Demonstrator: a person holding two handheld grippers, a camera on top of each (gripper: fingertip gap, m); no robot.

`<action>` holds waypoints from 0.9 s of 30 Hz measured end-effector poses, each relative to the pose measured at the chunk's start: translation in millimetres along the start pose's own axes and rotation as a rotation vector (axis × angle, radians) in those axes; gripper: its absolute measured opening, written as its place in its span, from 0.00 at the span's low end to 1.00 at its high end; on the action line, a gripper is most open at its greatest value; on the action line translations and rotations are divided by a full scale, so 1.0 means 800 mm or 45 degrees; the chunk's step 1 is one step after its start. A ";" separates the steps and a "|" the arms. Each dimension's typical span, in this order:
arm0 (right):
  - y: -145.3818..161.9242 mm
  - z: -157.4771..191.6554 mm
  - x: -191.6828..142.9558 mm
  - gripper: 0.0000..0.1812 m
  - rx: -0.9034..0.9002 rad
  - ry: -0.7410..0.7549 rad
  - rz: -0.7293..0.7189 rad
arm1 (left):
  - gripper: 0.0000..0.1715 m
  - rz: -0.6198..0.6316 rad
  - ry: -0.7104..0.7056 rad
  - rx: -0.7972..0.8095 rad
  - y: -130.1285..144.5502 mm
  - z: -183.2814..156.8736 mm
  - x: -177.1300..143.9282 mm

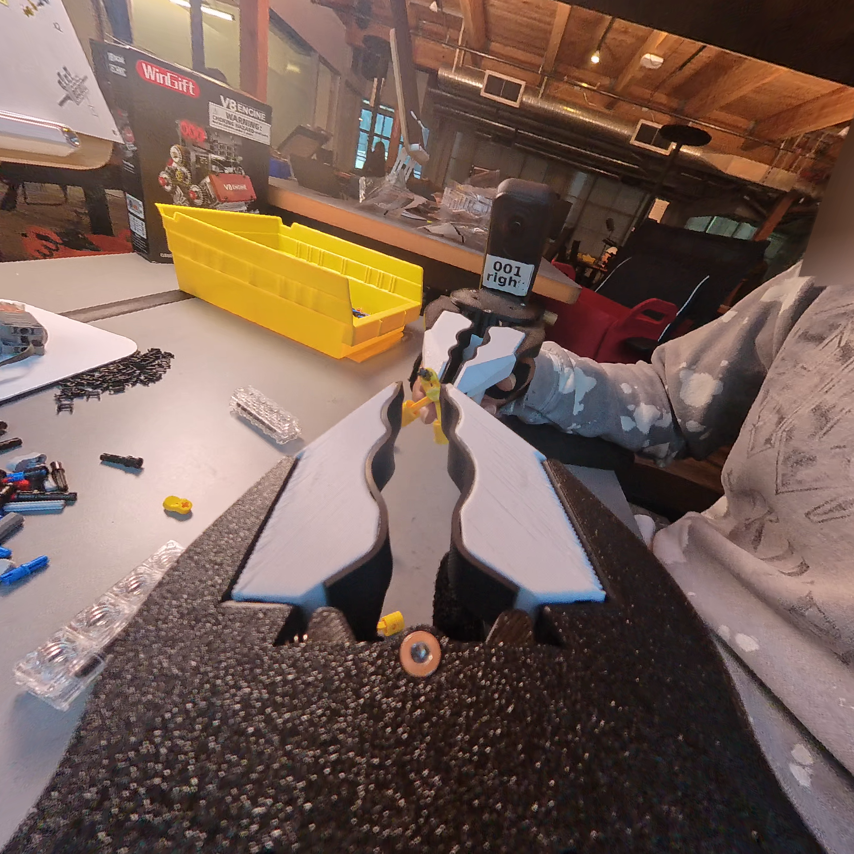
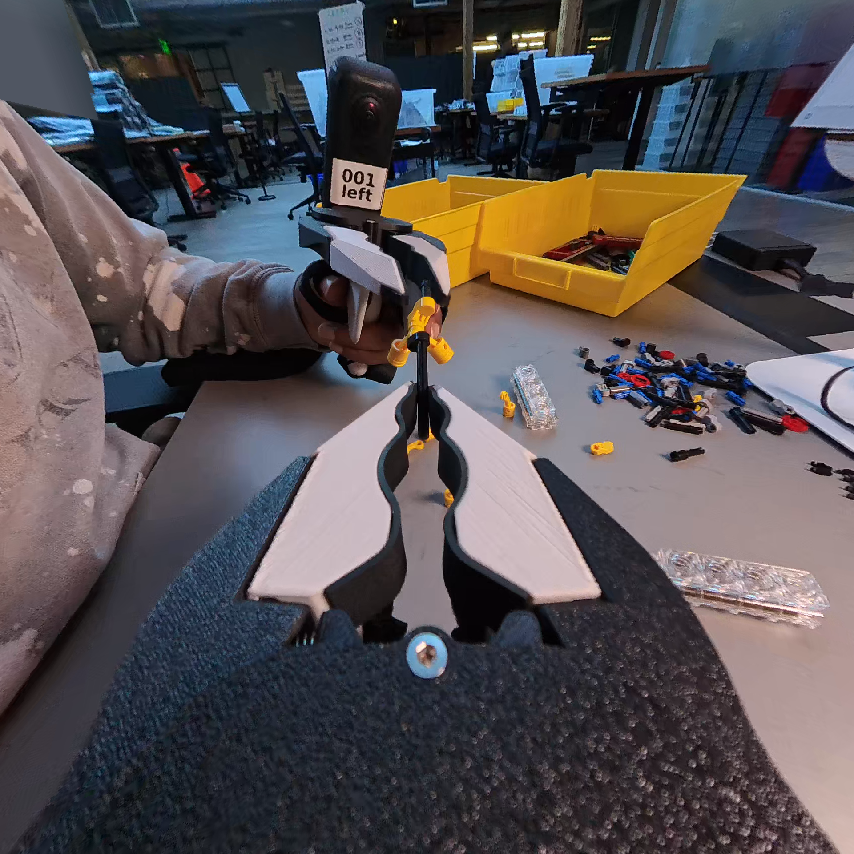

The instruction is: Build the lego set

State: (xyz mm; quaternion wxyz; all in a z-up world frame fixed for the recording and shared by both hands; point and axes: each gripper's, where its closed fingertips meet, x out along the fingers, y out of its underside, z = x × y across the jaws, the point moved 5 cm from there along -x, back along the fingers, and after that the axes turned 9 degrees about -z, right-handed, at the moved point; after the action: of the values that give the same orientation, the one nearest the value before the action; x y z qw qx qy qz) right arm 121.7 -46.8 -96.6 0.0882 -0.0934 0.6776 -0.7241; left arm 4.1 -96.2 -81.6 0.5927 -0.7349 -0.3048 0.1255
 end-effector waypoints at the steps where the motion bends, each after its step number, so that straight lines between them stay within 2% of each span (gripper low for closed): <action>1: 0.002 0.001 0.001 0.02 -0.005 -0.005 0.010 | 0.09 0.016 0.013 0.007 0.003 -0.003 0.002; 5: 0.006 0.004 0.003 0.02 -0.019 -0.020 0.039 | 0.05 0.051 0.028 0.018 0.009 -0.008 0.007; 15: 0.004 0.005 0.004 0.03 -0.002 -0.027 0.004 | 0.04 -0.021 0.073 -0.153 0.004 -0.008 0.007; 27: 0.005 0.008 0.005 0.02 -0.009 -0.041 0.031 | 0.04 -0.065 0.084 -0.158 -0.002 -0.008 0.003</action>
State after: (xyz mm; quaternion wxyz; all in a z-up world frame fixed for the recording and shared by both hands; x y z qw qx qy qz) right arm 119.6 -54.6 -100.3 0.1076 -0.0972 0.6798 -0.7189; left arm 9.0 -99.2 -77.8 0.5589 -0.7658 -0.3109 0.0670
